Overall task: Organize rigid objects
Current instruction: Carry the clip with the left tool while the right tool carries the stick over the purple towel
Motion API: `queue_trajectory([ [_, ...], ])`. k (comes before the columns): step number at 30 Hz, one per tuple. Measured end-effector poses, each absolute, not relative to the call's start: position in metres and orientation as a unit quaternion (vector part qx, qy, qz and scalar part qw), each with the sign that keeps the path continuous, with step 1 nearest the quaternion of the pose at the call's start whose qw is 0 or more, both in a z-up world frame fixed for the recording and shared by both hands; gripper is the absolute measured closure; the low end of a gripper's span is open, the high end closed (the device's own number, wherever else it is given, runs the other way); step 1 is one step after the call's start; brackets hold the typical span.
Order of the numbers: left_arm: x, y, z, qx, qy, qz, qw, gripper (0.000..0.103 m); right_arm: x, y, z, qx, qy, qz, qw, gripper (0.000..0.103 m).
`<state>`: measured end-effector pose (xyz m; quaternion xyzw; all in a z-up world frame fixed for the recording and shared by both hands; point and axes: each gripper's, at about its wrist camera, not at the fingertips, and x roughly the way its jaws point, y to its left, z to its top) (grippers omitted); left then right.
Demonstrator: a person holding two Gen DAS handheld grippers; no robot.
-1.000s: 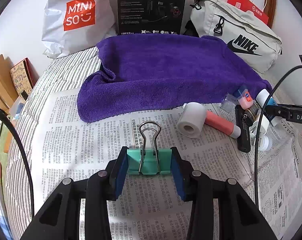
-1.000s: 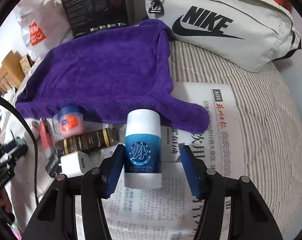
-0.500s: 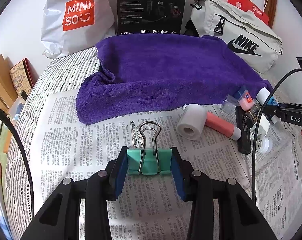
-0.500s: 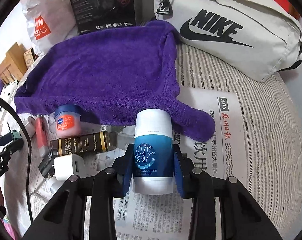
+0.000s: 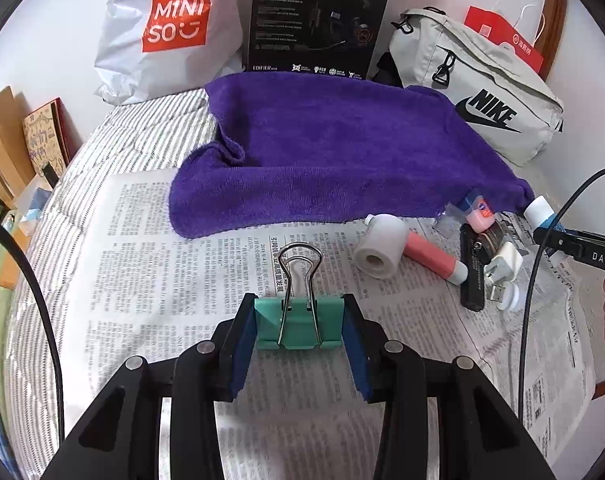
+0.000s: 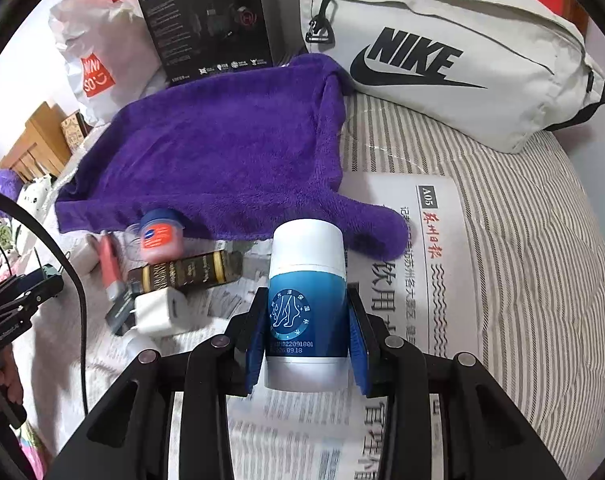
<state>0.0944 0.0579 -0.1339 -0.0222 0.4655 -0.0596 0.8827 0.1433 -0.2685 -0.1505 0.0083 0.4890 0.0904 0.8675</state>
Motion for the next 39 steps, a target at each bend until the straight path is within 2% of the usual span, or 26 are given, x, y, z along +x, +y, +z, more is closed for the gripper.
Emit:
queue_trajectory([
  [19,0.098,0.073,-0.07,0.003,0.426,-0.046,0.904,0.064,0.15,-0.255,-0.107,-0.005,0.459,0.126,0.88,0.067],
  [30,0.154,0.075,-0.062,-0.002,0.425,-0.06,0.903,0.064,0.194,-0.243,-0.089,-0.013,0.441,0.132,0.888,0.067],
  [39,0.203,0.071,-0.068,-0.013,0.426,-0.075,0.901,0.064,0.241,-0.232,-0.098,-0.023,0.445,0.134,0.885,0.067],
])
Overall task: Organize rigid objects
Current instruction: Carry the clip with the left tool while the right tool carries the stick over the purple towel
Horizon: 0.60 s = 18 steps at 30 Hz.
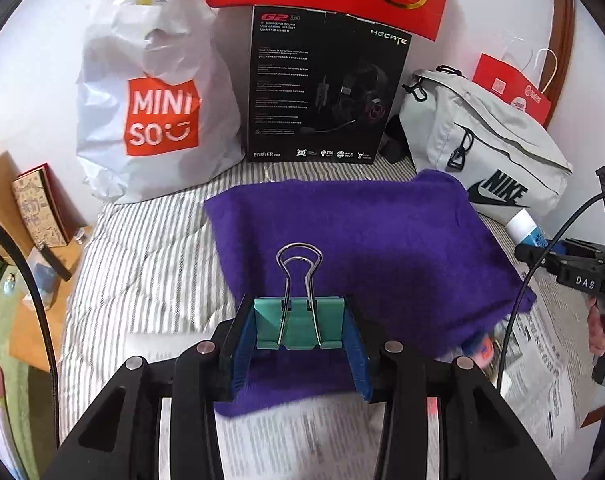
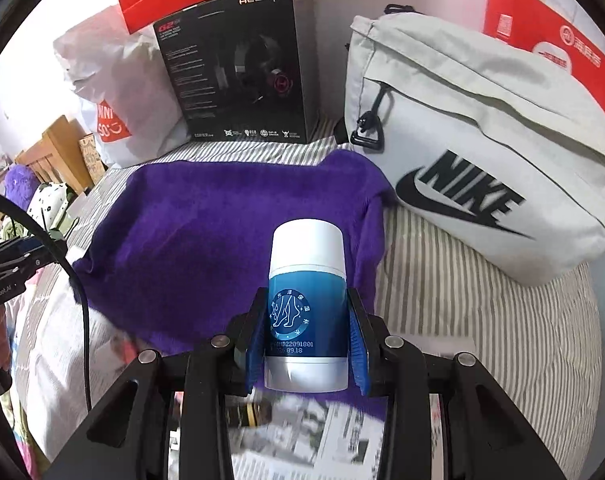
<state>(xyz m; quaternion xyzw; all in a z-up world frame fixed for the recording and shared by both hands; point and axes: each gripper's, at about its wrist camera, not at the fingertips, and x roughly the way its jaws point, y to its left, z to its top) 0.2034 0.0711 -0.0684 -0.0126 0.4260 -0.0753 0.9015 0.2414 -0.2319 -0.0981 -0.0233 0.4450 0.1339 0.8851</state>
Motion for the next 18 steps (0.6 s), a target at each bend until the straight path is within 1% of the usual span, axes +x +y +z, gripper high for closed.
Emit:
queue_trajectory([
  [18,0.296,0.057,-0.115,-0.012,0.458,-0.087,0.885,0.064,0.32,-0.197,-0.142,-0.06,0.474,0.136,0.868,0.067],
])
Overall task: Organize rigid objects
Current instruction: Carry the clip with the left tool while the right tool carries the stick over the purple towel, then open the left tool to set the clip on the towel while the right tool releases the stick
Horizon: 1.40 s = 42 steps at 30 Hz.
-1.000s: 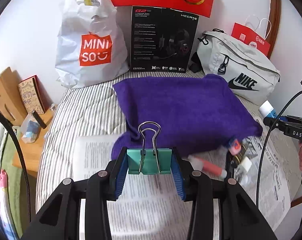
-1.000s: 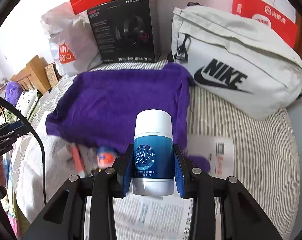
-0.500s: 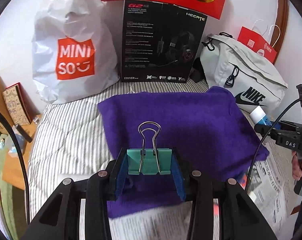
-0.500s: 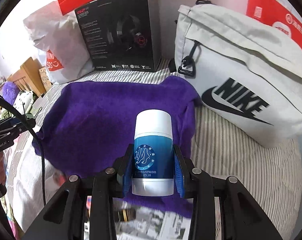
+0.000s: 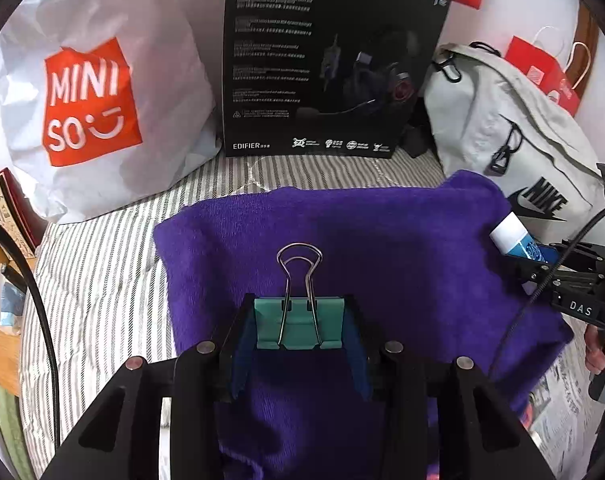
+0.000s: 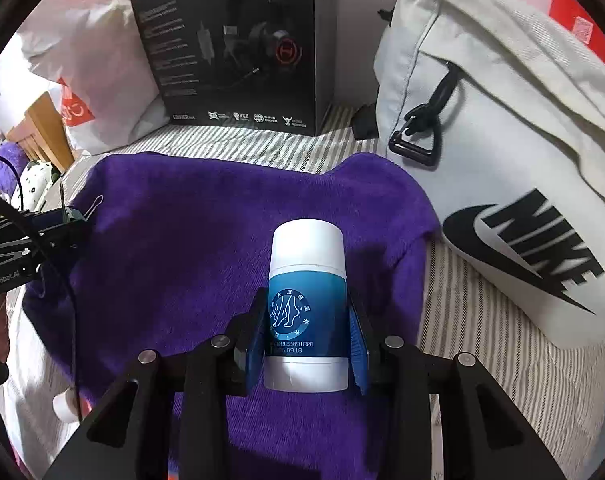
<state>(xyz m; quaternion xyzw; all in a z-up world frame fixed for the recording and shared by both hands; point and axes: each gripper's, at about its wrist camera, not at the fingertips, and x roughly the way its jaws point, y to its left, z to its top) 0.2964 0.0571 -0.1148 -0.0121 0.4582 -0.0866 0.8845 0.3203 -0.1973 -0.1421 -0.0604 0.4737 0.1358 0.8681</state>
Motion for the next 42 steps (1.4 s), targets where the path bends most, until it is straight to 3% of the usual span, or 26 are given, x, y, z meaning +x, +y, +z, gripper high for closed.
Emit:
queue_trajectory([
  [31,0.33,0.041,-0.141,0.043,0.496,-0.062,0.865,0.063,0.347,-0.184,-0.165,-0.091,0.497,0.14,0.851,0.066],
  [36,0.325,0.04,-0.141,0.044,0.5,-0.051,0.864,0.052,0.342,-0.189,-0.165,-0.082,0.503,0.146,0.848,0.042],
  [42,0.311,0.03,-0.141,0.058,0.503,-0.047,0.861,0.034,0.327,-0.194,-0.156,-0.077,0.499,0.14,0.852,0.041],
])
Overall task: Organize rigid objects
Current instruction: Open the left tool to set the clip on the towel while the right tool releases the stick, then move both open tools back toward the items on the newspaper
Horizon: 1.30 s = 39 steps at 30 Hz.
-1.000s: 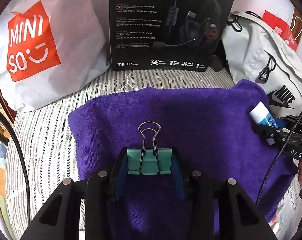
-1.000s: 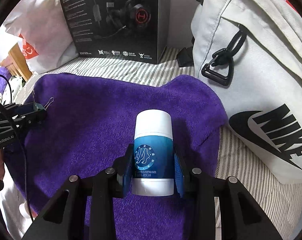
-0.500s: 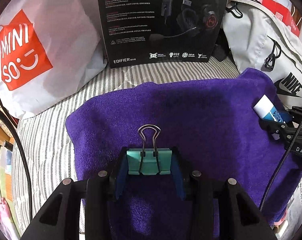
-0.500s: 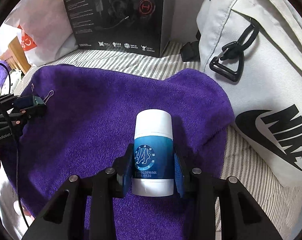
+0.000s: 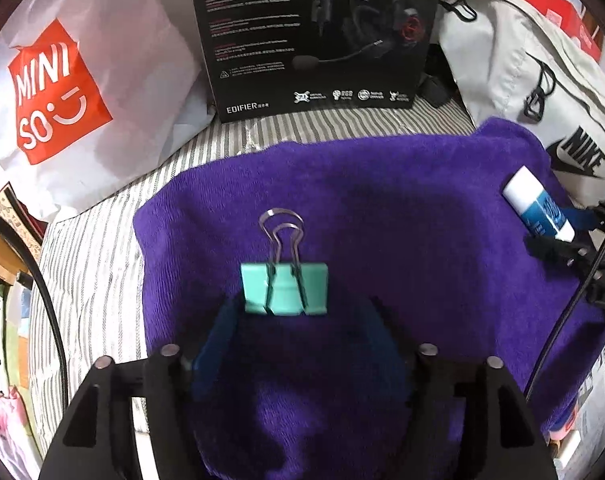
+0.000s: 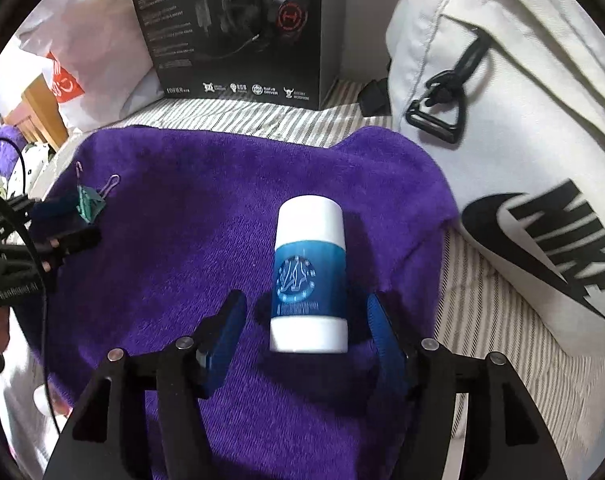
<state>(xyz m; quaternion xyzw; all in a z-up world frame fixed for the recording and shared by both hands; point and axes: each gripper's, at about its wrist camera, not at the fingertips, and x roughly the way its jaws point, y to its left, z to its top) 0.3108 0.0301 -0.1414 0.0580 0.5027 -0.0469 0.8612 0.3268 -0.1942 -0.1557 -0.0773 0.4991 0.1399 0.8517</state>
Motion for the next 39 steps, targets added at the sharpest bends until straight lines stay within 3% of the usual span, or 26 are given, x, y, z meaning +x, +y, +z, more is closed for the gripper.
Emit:
queue_trajectory([
  [12,0.242,0.022,-0.105,0.041,0.479,-0.053,0.876,0.034,0.268,-0.215,-0.115,-0.051,0.479,0.13,0.866,0.032],
  [24,0.161,0.014,-0.072,0.056,0.448,-0.045,0.891,0.033,0.193,-0.228,-0.111,-0.006,0.486,0.124,0.865,0.032],
  [39,0.124,0.002,-0.106,0.01,0.482,-0.067,0.874,0.033,0.137,-0.244,-0.115,0.009,0.498,0.103,0.861,0.031],
])
